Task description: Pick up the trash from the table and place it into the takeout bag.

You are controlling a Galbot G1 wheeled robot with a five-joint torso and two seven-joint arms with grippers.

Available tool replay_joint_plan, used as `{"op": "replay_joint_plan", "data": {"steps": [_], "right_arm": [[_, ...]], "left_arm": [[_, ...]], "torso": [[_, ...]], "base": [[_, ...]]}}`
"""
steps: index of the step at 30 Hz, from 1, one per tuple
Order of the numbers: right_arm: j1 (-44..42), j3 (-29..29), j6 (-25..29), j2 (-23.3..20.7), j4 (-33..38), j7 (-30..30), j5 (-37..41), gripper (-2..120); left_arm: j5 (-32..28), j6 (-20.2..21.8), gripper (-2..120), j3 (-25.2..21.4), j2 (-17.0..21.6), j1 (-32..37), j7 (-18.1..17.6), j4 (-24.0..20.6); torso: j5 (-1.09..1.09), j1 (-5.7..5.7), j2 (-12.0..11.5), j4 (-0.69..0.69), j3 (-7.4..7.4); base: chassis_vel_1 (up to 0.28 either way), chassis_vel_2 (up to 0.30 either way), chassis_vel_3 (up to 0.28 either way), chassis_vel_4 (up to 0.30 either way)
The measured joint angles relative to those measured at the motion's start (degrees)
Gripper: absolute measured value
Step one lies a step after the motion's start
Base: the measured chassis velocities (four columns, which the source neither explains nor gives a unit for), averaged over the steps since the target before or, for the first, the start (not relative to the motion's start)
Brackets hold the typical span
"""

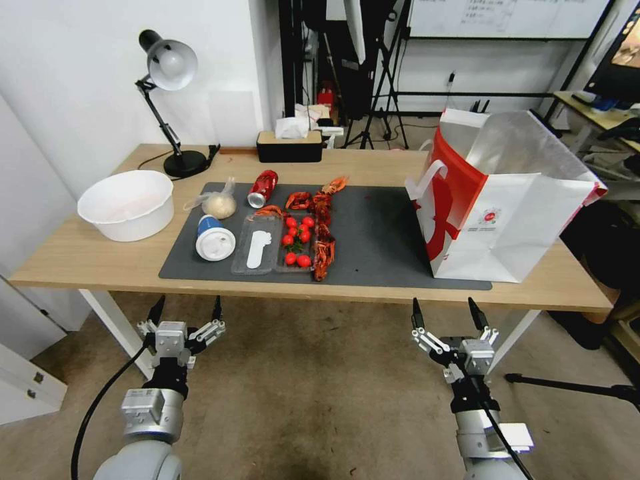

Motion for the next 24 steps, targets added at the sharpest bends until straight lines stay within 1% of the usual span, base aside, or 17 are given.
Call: {"op": "replay_joint_plan", "data": {"steps": [5,24], "right_arm": [[0.21,-0.38,0.19,0.38,-0.93,0.31,-0.17,100],[0.23,-0.27,-0.03,0.65,-0.54,0.82,-0.63,100]], "left_arm": [[0.00,-0.01,100,0.00,0.10,-0.14,0.04,0.18],[-1.19,-0.72,100,0.04,1.32,-0.97,0.17,0.79]], "torso": [[0.00,0.00,0.00,0.00,0.00],[0.00,0.00,0.00,0.00,0.01]], "base": [[0.000,0.000,0.000,0.000],[0.000,0.000,0.000,0.000]]}}
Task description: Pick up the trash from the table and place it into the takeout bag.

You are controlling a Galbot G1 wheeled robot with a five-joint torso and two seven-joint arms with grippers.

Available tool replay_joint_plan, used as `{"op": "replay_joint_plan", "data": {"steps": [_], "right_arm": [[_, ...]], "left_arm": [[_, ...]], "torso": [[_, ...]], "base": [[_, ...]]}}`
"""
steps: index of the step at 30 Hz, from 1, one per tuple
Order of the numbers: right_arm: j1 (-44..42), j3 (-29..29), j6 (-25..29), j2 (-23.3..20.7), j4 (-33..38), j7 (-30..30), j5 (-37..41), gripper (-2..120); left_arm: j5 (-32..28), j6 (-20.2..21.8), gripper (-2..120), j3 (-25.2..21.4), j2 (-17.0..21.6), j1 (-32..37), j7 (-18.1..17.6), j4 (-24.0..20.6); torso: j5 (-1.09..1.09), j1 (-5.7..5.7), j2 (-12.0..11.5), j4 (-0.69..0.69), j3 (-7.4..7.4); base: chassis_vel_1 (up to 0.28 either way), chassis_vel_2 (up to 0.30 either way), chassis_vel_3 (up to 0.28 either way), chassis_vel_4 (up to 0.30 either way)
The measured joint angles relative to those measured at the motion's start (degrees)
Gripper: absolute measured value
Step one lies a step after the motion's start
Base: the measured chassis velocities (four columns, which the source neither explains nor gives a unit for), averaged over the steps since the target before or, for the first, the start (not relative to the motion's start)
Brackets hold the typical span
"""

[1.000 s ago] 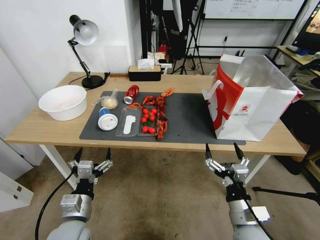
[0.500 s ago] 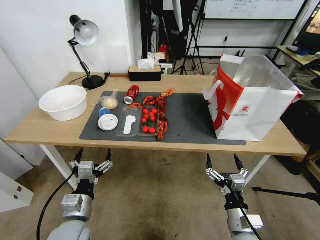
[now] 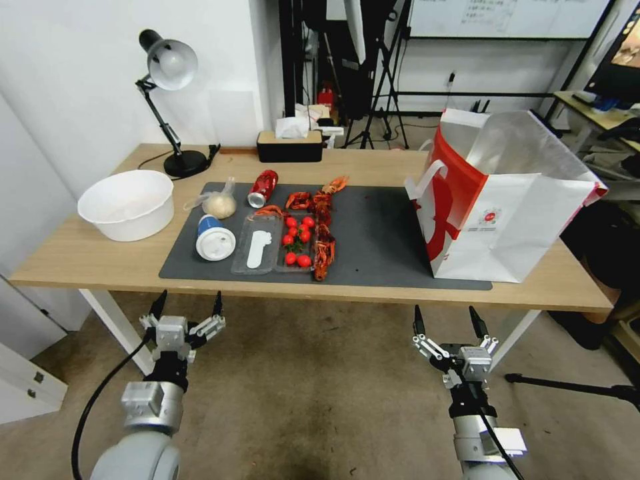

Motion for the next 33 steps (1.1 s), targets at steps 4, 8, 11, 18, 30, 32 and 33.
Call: {"op": "replay_joint_plan", "data": {"steps": [4,8,11,18,30,32,33], "right_arm": [[0.11,0.08,-0.27,0.17,0.28,0.19,-0.37,100],[0.47,0.10,-0.72,0.37,0.46,0.29,-0.66,100],[0.66,0.11,-1.32,0.55,0.84,0.38,-0.80,100],[0.58,0.20,-2.53,1.12,2.21,0.55,-1.16,99],[1.04,0.18,-3.66,2.03,2.82,0.63,-1.66,98],[1.09,0.18,-3.71,2.11,2.82,0.64,-1.67,98],[1.11,0.17,-3.77,2.16,2.79,0.65,-1.69,98]], "left_arm": [[-2.59,0.11,100,0.39,2.04,-2.68,-0.02,0.60],[-9.56,3.71,100,2.19,5.90,-7.07,-0.58,0.79],[-14.60,7.29,100,4.75,8.16,-10.12,-2.73,1.43],[-17.01,13.29,100,7.79,10.56,-19.71,-6.90,6.25],[-17.64,19.00,100,9.89,11.96,-27.77,-11.44,10.63],[-17.68,19.16,100,10.17,11.95,-28.24,-11.59,10.99],[-17.70,19.25,100,10.42,11.93,-28.55,-11.69,11.22]], "torso": [[0.00,0.00,0.00,0.00,0.00],[0.01,0.00,0.00,0.01,0.00],[0.00,0.00,0.00,-0.01,0.00],[0.00,0.00,0.00,0.00,0.00],[0.00,-0.01,0.00,0.00,0.00],[0.00,0.00,0.00,0.00,0.00],[0.01,-0.01,0.00,0.00,0.00]], "base": [[0.000,0.000,0.000,0.000],[0.000,0.000,0.000,0.000],[0.000,0.000,0.000,0.000],[0.000,0.000,0.000,0.000],[0.000,0.000,0.000,0.000],[0.000,0.000,0.000,0.000],[0.000,0.000,0.000,0.000]]}}
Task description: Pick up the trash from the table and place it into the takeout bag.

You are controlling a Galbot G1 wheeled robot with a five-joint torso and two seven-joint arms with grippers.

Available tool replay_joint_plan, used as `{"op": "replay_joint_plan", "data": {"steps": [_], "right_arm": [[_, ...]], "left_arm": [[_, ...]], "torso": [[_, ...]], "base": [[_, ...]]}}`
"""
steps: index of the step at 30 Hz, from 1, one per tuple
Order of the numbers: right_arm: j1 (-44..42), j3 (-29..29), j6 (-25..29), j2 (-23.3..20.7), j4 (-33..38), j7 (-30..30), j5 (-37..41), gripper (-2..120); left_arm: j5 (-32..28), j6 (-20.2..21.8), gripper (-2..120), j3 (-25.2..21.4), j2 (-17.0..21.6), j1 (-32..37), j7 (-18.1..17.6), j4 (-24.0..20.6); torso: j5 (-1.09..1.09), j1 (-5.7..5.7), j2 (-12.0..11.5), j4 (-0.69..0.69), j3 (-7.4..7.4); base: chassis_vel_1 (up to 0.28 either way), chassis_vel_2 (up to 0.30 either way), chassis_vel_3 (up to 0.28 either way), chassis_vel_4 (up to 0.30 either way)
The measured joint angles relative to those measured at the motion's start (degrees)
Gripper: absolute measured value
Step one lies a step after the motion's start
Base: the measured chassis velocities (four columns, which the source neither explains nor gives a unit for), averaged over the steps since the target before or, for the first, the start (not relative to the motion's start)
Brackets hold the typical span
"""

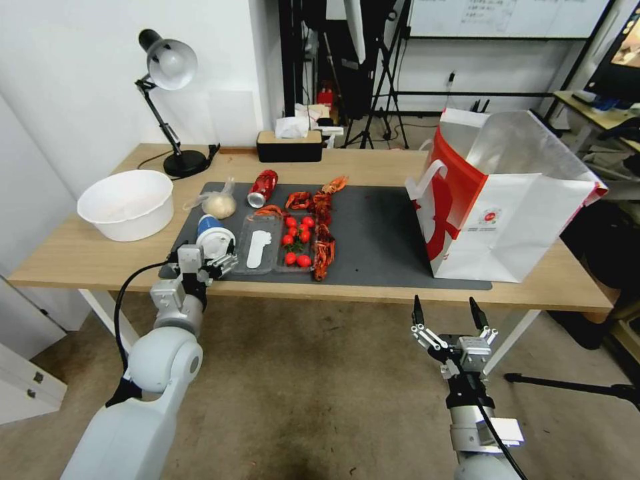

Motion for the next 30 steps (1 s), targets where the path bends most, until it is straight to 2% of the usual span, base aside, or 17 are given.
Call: {"op": "replay_joint_plan", "data": {"steps": [30], "right_arm": [[0.69,-0.54,-0.42,0.62,-0.20,0.03,-0.26,95]], "left_arm": [[1.95,-0.07,100,2.80,1.05,-6.11,-0.82,8.16]], "torso": [[0.00,0.00,0.00,0.00,0.00]], "base": [[0.000,0.000,0.000,0.000]]}}
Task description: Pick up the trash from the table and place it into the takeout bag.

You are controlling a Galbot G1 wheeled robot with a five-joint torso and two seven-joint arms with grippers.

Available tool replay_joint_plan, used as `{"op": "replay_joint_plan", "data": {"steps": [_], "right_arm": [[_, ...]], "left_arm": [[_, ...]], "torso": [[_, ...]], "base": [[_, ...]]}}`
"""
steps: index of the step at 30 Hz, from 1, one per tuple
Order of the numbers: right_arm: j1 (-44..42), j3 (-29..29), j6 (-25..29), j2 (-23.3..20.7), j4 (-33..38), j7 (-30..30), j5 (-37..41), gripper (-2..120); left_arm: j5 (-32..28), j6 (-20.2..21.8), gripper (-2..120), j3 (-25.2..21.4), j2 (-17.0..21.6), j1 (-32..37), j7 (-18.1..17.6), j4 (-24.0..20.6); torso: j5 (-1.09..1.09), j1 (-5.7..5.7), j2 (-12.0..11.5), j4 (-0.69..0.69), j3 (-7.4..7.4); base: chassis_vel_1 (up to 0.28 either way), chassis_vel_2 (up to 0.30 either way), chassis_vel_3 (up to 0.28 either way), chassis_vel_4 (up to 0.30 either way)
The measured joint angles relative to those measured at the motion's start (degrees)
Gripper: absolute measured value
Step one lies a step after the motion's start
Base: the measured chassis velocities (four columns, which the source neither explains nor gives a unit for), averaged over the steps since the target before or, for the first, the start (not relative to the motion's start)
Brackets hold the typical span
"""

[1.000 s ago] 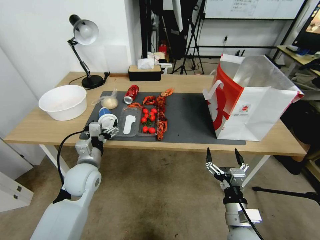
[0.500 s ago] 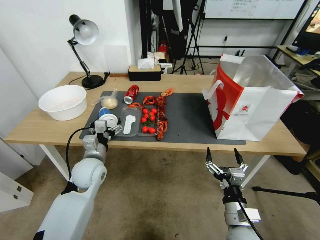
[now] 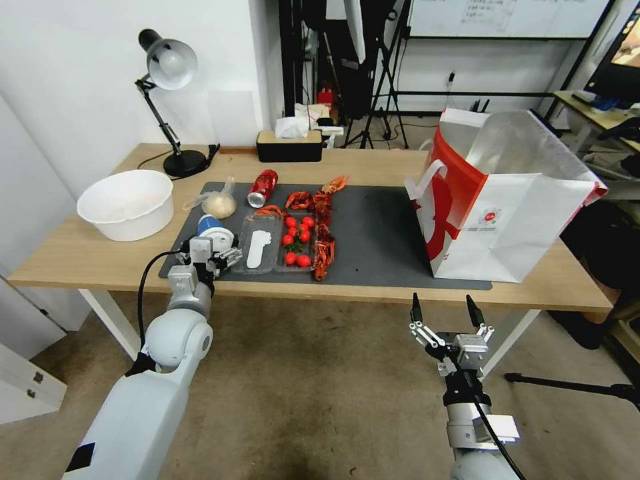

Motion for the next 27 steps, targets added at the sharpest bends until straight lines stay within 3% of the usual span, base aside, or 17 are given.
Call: {"op": "replay_joint_plan", "data": {"steps": [6,17,23,27], "right_arm": [[0.02,-0.04,-0.03,0.06,-0.04,0.00,-0.02,94],[0.04,-0.12,-0.06,0.16,-0.20,-0.02,-0.11,92],[0.05,-0.16,-0.08,0.31,-0.36,-0.03,-0.20,92],[0.13,-0.19,-0.09,0.33,-0.38,-0.03,-0.23,92]], "left_arm": [[0.27,-0.02,98,0.01,0.10,-0.18,0.00,0.42],[0.60,-0.02,65,0.05,0.35,-0.62,-0.07,1.10],[0.92,-0.35,63,-0.07,0.70,-0.50,-0.01,0.97],[0.83,-2.84,63,-0.07,1.45,-0.42,1.21,0.20]], "torso": [[0.00,0.00,0.00,0.00,0.00],[0.00,0.00,0.00,0.00,0.00],[0.00,0.00,0.00,0.00,0.00],[0.00,0.00,0.00,0.00,0.00]], "base": [[0.000,0.000,0.000,0.000],[0.000,0.000,0.000,0.000],[0.000,0.000,0.000,0.000],[0.000,0.000,0.000,0.000]]}}
